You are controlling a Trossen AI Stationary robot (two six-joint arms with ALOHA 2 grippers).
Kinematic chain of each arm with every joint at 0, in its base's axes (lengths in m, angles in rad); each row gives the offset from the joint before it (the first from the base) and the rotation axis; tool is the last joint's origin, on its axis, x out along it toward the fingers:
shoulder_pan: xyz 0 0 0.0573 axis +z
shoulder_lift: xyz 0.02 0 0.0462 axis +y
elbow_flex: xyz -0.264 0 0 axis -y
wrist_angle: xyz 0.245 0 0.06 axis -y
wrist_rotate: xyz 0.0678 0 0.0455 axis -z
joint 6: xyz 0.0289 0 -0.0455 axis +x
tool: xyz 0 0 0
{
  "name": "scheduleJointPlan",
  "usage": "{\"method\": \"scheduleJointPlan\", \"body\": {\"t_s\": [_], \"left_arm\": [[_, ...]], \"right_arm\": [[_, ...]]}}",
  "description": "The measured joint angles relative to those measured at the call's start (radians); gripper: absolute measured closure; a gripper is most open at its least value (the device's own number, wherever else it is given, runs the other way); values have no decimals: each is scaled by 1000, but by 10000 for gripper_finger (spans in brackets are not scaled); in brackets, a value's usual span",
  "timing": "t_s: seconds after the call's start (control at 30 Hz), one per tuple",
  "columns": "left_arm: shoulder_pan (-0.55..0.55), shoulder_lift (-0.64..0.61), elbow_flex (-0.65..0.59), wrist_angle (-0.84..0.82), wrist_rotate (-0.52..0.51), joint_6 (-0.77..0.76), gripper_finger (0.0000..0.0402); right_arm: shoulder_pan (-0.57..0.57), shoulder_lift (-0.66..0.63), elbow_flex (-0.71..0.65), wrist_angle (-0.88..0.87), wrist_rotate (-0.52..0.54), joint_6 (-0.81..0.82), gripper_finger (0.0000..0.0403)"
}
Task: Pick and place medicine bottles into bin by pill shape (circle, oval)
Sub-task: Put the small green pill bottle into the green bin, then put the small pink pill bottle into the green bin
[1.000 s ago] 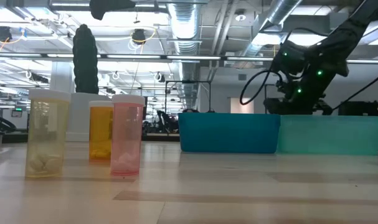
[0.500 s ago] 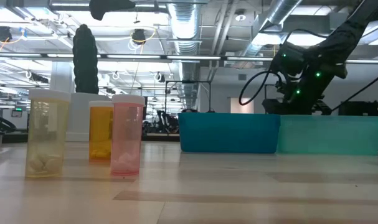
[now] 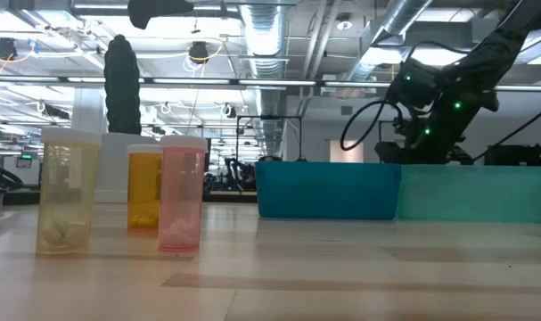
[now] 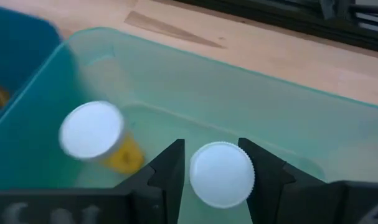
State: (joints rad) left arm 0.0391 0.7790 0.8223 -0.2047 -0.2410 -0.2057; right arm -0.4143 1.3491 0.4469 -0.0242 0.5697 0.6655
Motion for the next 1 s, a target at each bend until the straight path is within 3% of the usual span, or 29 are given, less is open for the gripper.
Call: {"method": "scheduleJointPlan", "body": {"t_s": [0.3,0.7,1.0], "left_arm": [[0,0,0,0,0,-23,110],[0,0,0,0,0,-25,110],[0,0,0,0,-1,-26,110]], "right_arm": [[17,0,0,1,2,-1,250],[17,-3,1,5,3,-11,161],[17,-141,3,1,4,-56,163]]}}
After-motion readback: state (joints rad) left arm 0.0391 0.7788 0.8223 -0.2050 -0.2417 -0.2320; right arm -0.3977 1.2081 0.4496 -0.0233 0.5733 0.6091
